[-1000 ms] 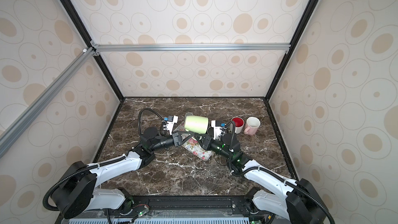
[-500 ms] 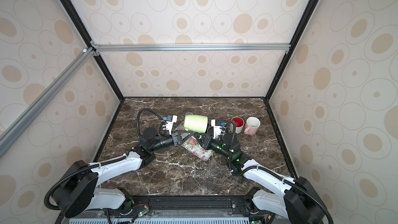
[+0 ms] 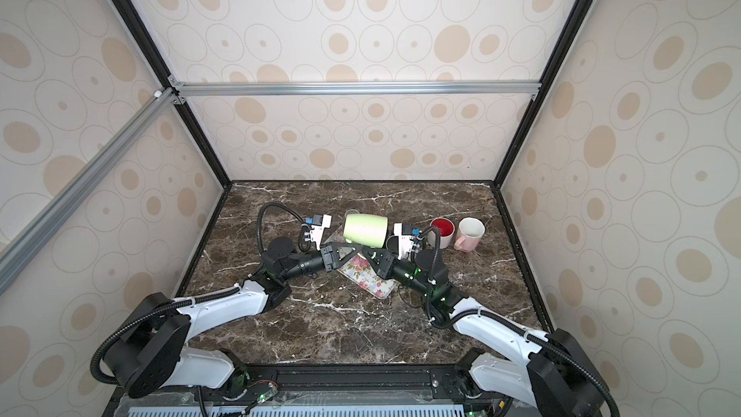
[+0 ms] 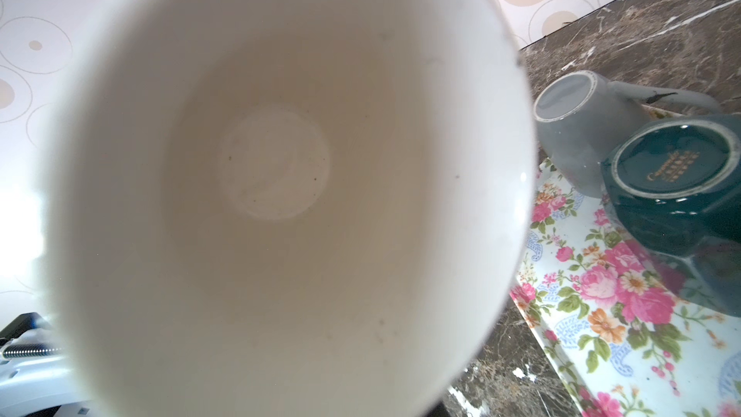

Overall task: Turn the mug right side up
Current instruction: 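Tilt the light green mug toward the right gripper while the right gripper approaches its opening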

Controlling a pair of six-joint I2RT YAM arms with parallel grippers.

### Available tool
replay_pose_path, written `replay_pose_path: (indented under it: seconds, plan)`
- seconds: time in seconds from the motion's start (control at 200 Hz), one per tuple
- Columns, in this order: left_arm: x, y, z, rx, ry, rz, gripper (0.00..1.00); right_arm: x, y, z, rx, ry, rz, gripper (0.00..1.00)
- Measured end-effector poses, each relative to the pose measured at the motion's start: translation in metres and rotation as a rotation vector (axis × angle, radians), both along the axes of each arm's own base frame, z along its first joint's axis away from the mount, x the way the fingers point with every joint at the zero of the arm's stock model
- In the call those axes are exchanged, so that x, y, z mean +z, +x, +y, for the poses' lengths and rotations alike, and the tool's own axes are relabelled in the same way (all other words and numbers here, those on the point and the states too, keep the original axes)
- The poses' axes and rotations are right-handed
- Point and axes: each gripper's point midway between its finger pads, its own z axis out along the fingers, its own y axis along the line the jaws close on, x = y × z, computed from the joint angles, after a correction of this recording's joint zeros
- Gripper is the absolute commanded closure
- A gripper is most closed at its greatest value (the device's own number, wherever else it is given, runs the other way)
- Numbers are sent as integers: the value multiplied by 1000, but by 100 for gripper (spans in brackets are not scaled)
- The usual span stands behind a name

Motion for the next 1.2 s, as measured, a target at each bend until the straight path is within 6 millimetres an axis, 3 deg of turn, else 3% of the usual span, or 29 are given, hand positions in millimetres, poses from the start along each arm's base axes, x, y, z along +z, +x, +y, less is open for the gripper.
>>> replay_pose_path:
  seconds: [0.04, 0.095, 0.16, 0.235, 0.465, 0.785, 0.88, 1.03, 1.2]
  plan:
    - [-1, 1, 0, 4, 6, -8, 50, 0, 0, 0, 0, 0, 2, 100]
    - [-6, 2, 0, 8, 24, -11, 29, 2, -1, 1, -2, 9, 2, 100]
    - [-15, 5, -1, 10, 50, -1, 13, -2, 1, 0, -24, 2, 14, 100]
    - [-24, 9, 0, 18, 67, 13, 2, -14, 5, -5, -62, -21, 49, 100]
    - [-32, 21, 7, 54, 83, 30, 2, -39, 15, -21, -173, -85, 111, 100]
    - [-43, 22, 24, 147, 138, -5, 2, -63, 12, -33, -208, -222, 174, 100]
    - [-50, 23, 34, 198, 183, -24, 2, -55, 11, -41, -231, -267, 165, 100]
    - [-62, 25, 49, 274, 256, -51, 2, -25, 12, -54, -285, -292, 106, 100]
    - [-73, 16, 66, 346, 319, -87, 2, -4, 14, -68, -346, -354, 94, 100]
